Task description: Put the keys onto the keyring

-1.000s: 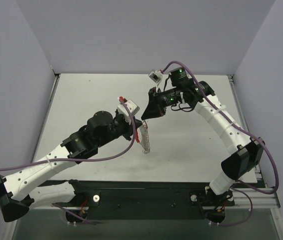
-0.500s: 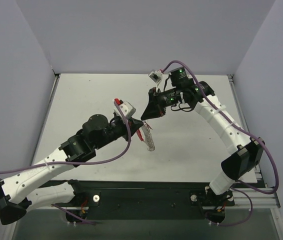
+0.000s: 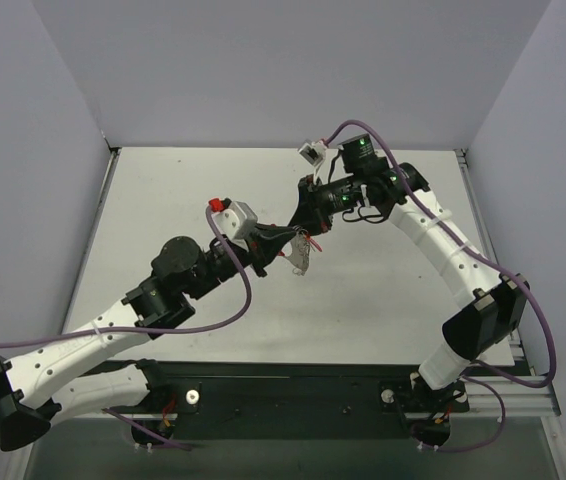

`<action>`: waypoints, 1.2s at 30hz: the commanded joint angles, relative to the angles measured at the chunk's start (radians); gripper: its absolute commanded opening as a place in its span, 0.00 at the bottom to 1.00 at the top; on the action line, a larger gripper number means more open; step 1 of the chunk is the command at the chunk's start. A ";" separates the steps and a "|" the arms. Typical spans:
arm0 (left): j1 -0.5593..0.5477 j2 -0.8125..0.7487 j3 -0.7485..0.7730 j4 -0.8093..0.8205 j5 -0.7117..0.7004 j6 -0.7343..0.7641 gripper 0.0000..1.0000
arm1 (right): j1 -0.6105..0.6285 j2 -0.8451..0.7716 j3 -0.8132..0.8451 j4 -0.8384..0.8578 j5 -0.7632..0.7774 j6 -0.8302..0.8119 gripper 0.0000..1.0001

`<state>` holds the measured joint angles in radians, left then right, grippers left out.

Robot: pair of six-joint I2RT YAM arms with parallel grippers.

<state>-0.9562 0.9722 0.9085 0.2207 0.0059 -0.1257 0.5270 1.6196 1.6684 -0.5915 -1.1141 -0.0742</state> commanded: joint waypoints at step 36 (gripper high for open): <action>0.057 -0.033 0.004 0.229 0.193 -0.066 0.00 | -0.213 -0.167 0.137 0.039 -0.418 -0.001 0.56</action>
<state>-0.9375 0.9779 0.9073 0.3218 0.1432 -0.1177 0.2752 1.4925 1.8198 -0.5648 -1.4303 -0.0452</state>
